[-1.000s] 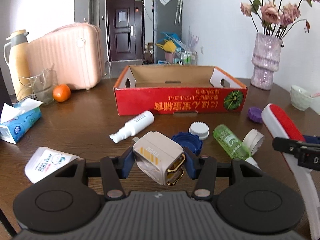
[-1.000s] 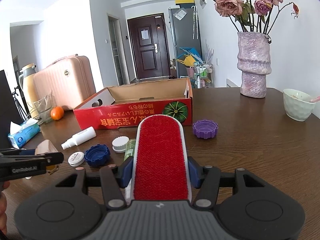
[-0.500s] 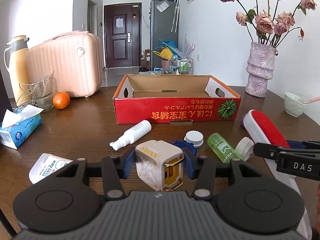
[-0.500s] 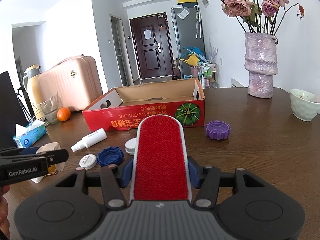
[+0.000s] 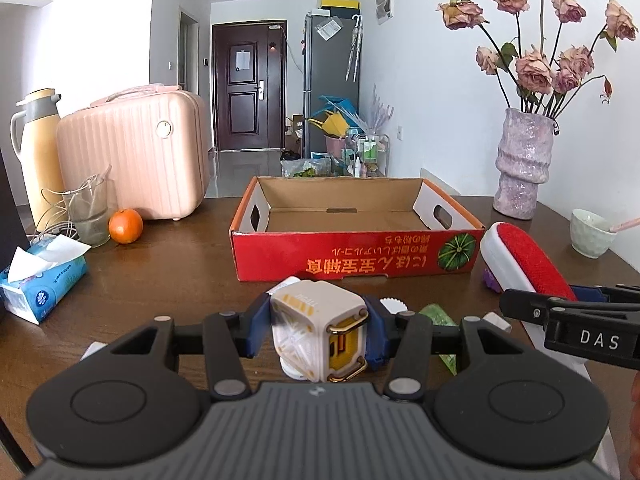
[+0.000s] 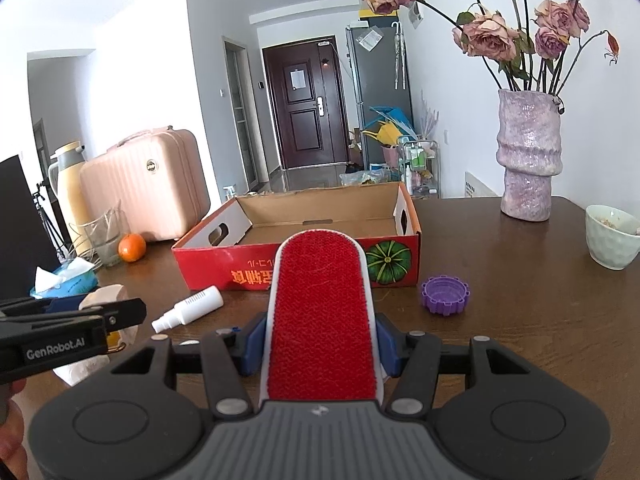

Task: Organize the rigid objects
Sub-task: 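Carry the brush and the cube plug over the red cardboard box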

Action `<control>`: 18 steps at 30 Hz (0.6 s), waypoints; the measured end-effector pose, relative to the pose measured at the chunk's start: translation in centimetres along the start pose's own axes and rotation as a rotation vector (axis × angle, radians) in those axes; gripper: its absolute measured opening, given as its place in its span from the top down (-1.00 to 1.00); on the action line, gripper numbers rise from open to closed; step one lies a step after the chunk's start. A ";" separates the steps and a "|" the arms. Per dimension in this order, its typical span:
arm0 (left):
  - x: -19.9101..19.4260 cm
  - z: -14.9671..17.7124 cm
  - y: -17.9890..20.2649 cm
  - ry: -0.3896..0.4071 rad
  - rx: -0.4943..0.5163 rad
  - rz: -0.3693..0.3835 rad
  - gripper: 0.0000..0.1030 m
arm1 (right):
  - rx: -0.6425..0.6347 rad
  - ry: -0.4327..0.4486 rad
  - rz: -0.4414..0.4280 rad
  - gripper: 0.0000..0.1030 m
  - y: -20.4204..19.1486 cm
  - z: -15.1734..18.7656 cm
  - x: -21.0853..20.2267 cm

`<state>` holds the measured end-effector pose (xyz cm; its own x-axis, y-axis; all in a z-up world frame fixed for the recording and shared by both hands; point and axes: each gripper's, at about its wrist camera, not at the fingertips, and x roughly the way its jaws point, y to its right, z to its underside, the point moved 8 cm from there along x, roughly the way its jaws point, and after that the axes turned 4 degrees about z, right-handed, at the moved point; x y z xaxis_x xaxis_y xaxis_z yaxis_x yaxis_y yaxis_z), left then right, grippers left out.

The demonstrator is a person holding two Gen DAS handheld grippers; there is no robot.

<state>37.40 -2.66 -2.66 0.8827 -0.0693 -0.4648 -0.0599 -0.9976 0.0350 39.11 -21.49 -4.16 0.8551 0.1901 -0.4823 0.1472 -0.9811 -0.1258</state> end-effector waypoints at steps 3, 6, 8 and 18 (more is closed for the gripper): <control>0.5 -0.5 -0.1 -0.001 -0.004 -0.005 0.02 | -0.002 0.006 0.005 -0.06 -0.2 -0.7 0.3; 1.0 -1.2 -0.1 0.000 -0.010 -0.008 0.02 | -0.003 0.009 0.007 -0.06 -0.3 -1.5 0.8; 1.3 -1.8 -0.1 0.005 -0.016 -0.008 0.02 | -0.004 0.010 0.009 -0.06 -0.4 -2.0 1.2; 4.0 -4.9 -0.3 0.026 -0.062 -0.014 0.02 | 0.005 0.018 0.009 -0.06 -0.6 -4.9 4.4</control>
<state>43.19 -2.67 -0.23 0.8951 -0.0545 -0.4425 -0.0192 -0.9963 0.0839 45.19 -20.23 -1.93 0.8652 0.1808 -0.4677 0.1374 -0.9825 -0.1258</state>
